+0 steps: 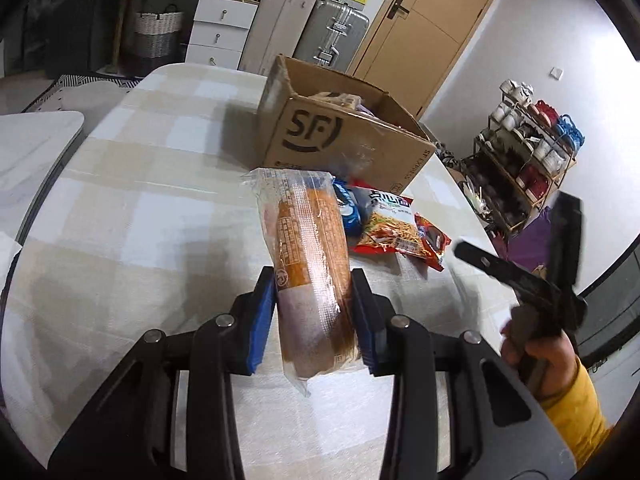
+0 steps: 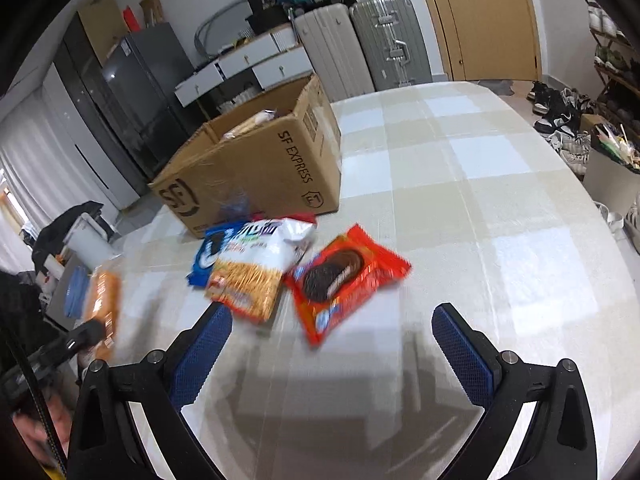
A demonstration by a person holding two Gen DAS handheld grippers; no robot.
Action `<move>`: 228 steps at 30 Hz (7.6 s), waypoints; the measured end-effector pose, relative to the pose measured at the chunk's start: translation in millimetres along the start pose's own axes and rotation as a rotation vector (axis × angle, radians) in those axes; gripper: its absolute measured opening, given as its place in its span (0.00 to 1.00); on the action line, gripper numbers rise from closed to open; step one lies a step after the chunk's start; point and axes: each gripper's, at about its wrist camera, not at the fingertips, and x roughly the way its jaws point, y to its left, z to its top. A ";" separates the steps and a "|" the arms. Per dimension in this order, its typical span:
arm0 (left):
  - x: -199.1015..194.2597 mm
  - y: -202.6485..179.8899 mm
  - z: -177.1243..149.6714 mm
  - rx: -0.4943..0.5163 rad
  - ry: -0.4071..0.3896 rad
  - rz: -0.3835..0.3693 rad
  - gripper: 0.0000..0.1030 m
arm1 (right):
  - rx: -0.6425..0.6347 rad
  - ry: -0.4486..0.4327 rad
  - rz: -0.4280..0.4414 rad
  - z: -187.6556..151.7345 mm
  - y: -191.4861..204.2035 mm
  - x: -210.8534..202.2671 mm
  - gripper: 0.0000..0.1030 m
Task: Organize snacks
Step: 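Grasp the bread roll with the left tool while the right tool grasps the red Oreo pack, then lift the bread roll and Oreo pack and carry them over the SF box, then lower both tools into the box and open them to release the bread roll and red Oreo pack, then withdraw both open tools from the box toward the remaining snacks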
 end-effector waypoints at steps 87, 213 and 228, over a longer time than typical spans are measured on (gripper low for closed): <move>-98.2 -69.7 124.5 0.171 -0.203 0.072 0.33 | -0.296 -0.360 0.320 117.8 122.8 -148.8 0.41; -267.3 -111.6 -16.8 0.216 -0.490 0.233 0.99 | -0.302 -0.569 0.105 -15.8 153.5 -242.0 0.99; -137.9 -75.1 -14.9 0.181 -0.326 0.261 0.99 | -0.196 -0.374 0.063 -7.5 109.3 -149.2 0.99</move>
